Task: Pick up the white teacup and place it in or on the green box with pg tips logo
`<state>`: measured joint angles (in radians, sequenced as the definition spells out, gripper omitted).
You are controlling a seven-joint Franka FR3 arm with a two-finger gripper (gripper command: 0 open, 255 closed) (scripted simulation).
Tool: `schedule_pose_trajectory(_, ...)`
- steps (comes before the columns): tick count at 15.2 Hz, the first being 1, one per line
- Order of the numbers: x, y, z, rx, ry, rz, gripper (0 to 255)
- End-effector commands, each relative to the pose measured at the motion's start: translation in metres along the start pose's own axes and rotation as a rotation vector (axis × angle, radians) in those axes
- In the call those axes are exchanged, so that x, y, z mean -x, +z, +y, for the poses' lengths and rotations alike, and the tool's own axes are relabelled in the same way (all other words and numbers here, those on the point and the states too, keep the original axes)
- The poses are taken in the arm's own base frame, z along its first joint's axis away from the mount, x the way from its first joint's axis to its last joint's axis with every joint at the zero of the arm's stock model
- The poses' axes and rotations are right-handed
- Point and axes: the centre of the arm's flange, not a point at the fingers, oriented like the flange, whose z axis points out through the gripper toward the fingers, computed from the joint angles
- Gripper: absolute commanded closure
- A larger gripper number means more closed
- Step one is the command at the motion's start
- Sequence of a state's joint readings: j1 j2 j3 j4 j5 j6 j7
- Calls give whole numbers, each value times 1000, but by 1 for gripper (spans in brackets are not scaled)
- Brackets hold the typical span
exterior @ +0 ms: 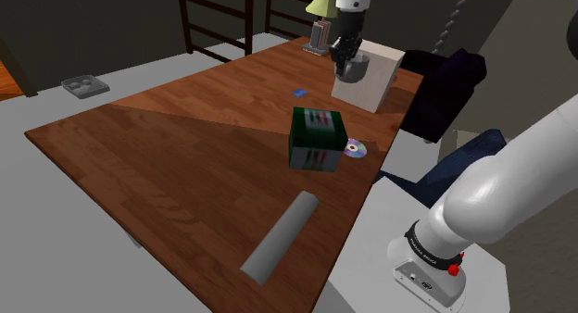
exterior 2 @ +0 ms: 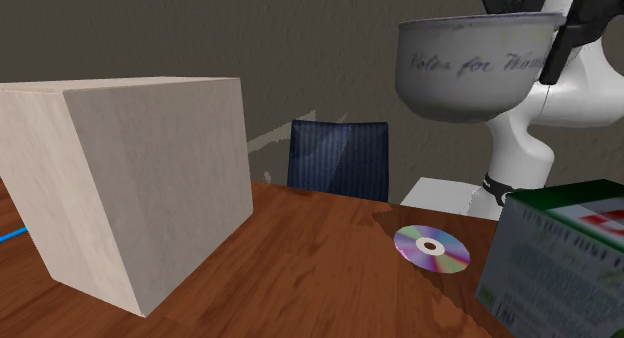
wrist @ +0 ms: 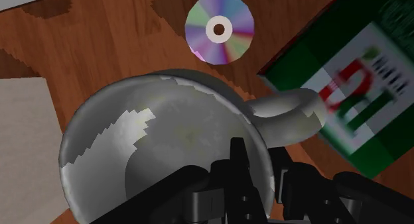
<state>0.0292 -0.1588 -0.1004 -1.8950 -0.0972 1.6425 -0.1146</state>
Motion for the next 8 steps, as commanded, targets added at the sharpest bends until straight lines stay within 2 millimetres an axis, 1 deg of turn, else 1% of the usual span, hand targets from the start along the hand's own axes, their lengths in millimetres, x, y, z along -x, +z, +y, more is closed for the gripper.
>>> schedule_pose_trajectory(1,8,-1,-27,1,1,0,255)
schedule_pose_trajectory(8,33,-8,-116,1,1,0,255)
